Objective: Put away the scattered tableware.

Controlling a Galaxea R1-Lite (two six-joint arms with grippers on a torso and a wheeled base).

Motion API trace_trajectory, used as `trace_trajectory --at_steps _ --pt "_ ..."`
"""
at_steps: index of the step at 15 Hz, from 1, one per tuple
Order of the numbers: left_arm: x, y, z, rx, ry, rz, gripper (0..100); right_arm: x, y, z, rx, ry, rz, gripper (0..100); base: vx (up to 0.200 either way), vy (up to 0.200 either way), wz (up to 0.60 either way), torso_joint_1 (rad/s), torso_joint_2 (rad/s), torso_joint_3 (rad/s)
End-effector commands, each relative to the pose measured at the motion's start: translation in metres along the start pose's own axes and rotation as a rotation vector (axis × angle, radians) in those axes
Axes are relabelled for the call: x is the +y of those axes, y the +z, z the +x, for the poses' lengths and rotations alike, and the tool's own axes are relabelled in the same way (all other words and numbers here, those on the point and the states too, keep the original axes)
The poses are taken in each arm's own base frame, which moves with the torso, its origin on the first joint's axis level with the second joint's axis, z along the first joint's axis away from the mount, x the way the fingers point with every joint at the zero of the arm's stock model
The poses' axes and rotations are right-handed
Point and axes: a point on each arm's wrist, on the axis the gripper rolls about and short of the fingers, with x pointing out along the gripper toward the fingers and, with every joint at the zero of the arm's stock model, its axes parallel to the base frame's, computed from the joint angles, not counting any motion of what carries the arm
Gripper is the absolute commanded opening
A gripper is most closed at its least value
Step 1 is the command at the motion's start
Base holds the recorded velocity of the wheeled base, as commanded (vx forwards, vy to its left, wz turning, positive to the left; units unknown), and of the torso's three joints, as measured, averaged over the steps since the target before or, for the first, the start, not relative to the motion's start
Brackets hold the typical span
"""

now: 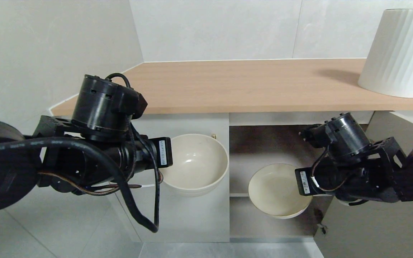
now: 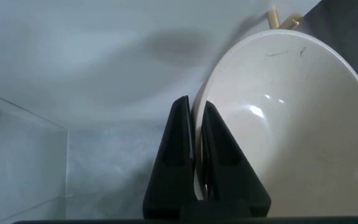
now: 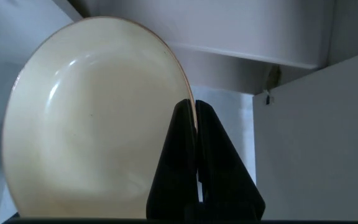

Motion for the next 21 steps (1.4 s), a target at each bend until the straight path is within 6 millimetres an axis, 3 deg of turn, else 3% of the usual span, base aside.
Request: trace_trajectory --at_steps 1,6,9,12,15,21 --pt "0.0 0.0 0.0 0.0 0.0 -0.001 0 0.001 -0.002 0.003 0.01 -0.004 -0.005 0 0.0 0.0 0.0 -0.007 0.07 0.041" --pt "0.0 0.0 0.001 0.002 0.001 0.001 0 0.003 -0.003 0.009 0.02 -0.006 -0.007 0 0.0 0.0 0.0 0.0 0.0 0.0" --pt "-0.002 -0.004 0.0 0.011 -0.007 0.014 0 0.009 -0.012 0.037 0.082 -0.049 -0.024 0 0.0 0.0 0.0 0.0 0.0 0.0" --pt "-0.004 -0.007 0.002 0.024 -0.01 0.025 0 0.017 -0.012 0.084 0.051 -0.057 0.01 0 0.0 0.0 0.0 0.0 0.0 0.0" --pt "-0.004 -0.007 0.002 0.023 -0.012 0.025 0 0.0 -0.008 0.125 0.05 -0.114 0.078 0 0.0 0.0 0.0 0.0 0.0 0.0" --pt "-0.004 -0.007 0.002 0.024 -0.011 0.027 0 -0.002 -0.008 0.193 0.035 -0.271 0.175 0 0.0 0.0 0.0 0.0 0.0 0.0"
